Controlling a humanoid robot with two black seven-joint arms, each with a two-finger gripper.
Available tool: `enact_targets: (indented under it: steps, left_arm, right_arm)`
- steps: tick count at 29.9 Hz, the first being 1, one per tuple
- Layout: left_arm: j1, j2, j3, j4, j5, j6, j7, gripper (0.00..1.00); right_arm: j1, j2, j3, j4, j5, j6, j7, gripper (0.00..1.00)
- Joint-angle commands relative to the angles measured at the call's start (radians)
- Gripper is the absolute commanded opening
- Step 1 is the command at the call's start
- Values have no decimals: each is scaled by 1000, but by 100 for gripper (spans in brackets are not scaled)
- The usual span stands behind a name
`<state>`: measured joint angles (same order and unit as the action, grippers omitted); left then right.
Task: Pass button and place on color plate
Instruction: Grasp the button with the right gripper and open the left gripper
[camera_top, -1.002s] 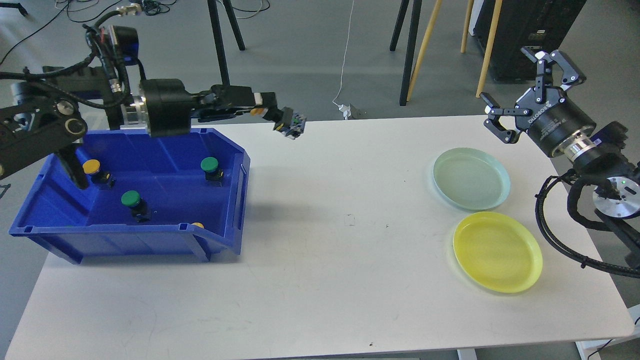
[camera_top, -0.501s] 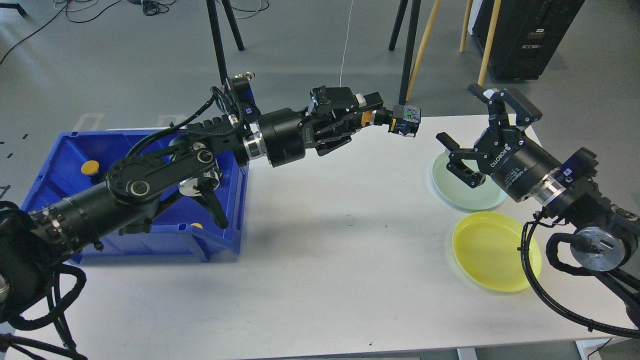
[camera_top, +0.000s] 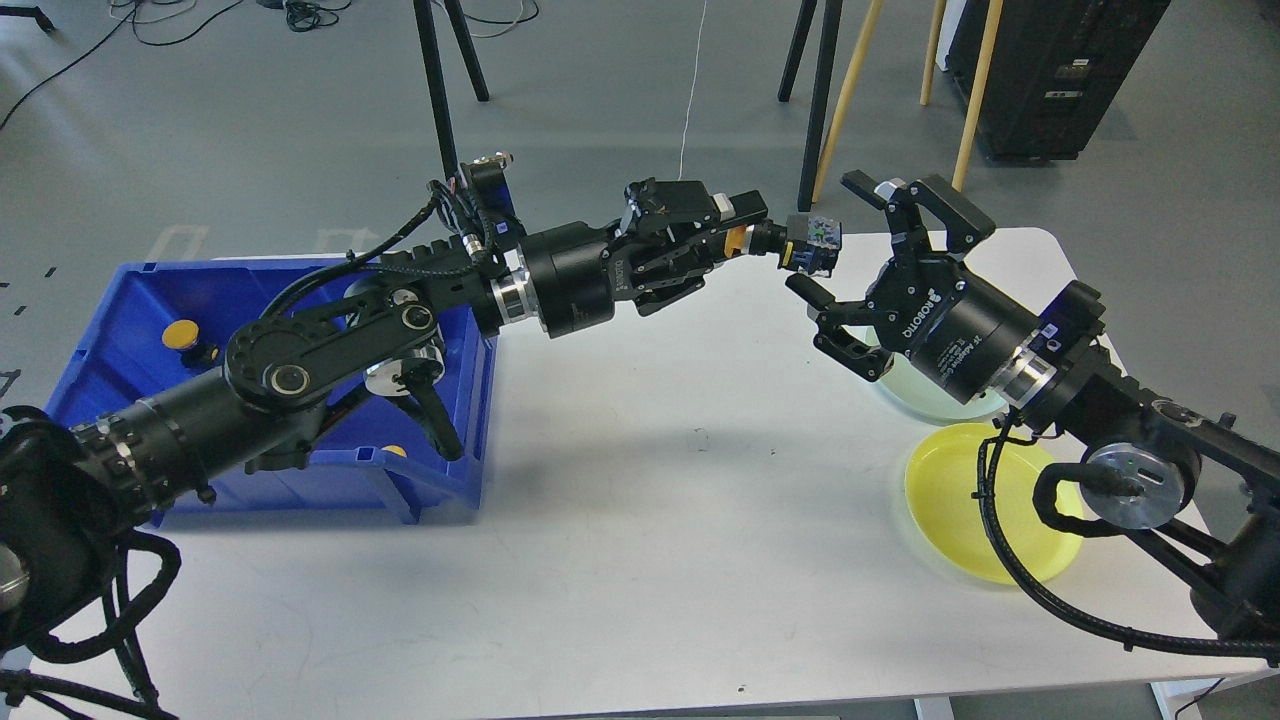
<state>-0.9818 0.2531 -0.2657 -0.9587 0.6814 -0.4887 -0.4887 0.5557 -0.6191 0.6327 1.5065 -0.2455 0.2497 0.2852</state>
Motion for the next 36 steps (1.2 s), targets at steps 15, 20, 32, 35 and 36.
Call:
enact_targets:
  steps: [15, 20, 32, 35, 36]
  left_arm:
    - [0, 0, -1, 0, -5, 0, 0, 8]
    - [6, 0, -3, 0, -10, 0, 0, 8]
    - [57, -1, -76, -14, -11, 0, 0, 73]
    - [58, -1, -86, -14, -13, 0, 0, 80]
    - [58, -1, -86, -14, -13, 0, 0, 80]
  right_arm:
    - [38, 29, -41, -3, 0, -20, 2, 4]
    - [27, 27, -31, 0, 2, -21, 2, 1]
    - [0, 24, -12, 0, 9, -47, 0, 1]
    - [-31, 22, 11, 0, 14, -52, 0, 1]
    - [-48, 22, 27, 0, 14, -59, 0, 1]
